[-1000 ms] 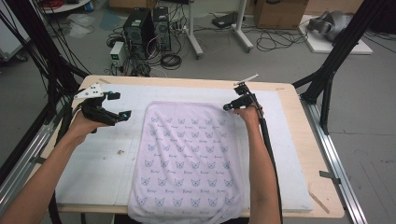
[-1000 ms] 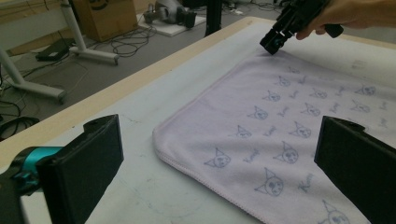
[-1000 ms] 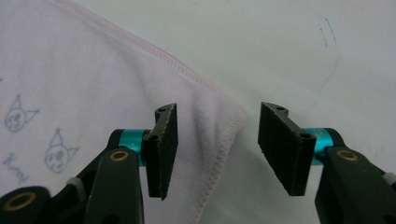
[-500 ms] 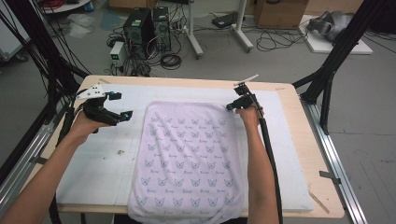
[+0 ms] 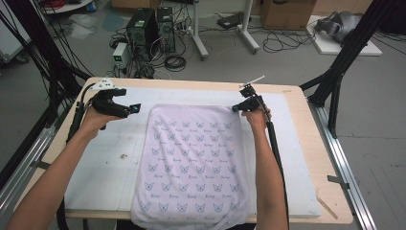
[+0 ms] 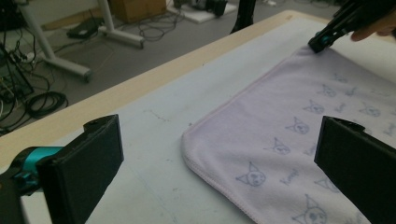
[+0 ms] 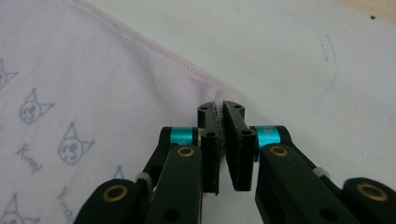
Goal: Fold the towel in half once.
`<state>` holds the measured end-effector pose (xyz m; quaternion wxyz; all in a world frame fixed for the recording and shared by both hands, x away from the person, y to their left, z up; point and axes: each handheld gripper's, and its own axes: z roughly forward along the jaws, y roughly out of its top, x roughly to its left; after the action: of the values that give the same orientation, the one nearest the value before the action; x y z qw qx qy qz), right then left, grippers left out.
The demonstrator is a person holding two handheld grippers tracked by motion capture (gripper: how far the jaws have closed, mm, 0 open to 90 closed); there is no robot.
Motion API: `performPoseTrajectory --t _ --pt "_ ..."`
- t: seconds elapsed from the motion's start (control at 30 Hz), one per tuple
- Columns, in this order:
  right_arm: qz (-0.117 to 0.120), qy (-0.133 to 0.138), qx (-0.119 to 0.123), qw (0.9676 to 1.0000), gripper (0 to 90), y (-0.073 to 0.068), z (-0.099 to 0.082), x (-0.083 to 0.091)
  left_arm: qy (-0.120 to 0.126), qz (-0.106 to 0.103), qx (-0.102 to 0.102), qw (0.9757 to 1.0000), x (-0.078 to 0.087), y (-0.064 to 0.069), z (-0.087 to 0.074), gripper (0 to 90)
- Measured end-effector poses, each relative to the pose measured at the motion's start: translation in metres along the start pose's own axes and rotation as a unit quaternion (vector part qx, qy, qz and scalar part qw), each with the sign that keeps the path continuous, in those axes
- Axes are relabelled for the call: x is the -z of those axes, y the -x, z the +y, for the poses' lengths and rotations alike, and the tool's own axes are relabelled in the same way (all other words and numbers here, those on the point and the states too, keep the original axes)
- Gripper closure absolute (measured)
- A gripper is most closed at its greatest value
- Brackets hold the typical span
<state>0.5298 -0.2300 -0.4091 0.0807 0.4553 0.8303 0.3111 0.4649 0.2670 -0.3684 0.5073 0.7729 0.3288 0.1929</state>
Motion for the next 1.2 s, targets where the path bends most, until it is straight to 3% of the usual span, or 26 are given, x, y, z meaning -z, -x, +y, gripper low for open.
performPoseTrajectory --t 0.27,0.63,0.7,0.77,0.9,1.13,1.2 --pt "0.004 0.007 0.002 1.0000 84.9 -0.002 0.001 0.007 -0.057 0.004 0.003 0.9983 -0.037 -0.011 0.008 1.7" --pt "0.005 0.010 0.011 0.9999 84.9 -0.004 0.002 0.012 -0.123 0.026 0.020 0.9918 -0.074 -0.019 -0.014 1.8" --pt "0.005 0.009 0.011 0.9999 84.9 -0.004 0.002 0.012 -0.128 0.027 0.019 0.9912 -0.079 -0.018 -0.017 4.3" --pt "0.006 0.009 0.011 0.9999 84.9 -0.004 0.002 0.012 -0.130 0.028 0.013 0.9911 -0.082 -0.016 -0.019 12.5" --pt "0.005 0.007 0.012 0.9999 84.9 -0.004 0.002 0.011 -0.139 0.026 0.018 0.9898 -0.089 -0.015 -0.023 15.5" --pt "0.006 0.007 0.015 0.9999 84.9 -0.004 0.002 0.011 -0.140 0.038 0.025 0.9891 -0.092 -0.013 -0.024 28.8" --pt "0.006 0.007 0.014 0.9999 85.0 -0.004 0.002 0.011 -0.146 0.042 0.029 0.9879 -0.095 -0.012 -0.025 32.7"
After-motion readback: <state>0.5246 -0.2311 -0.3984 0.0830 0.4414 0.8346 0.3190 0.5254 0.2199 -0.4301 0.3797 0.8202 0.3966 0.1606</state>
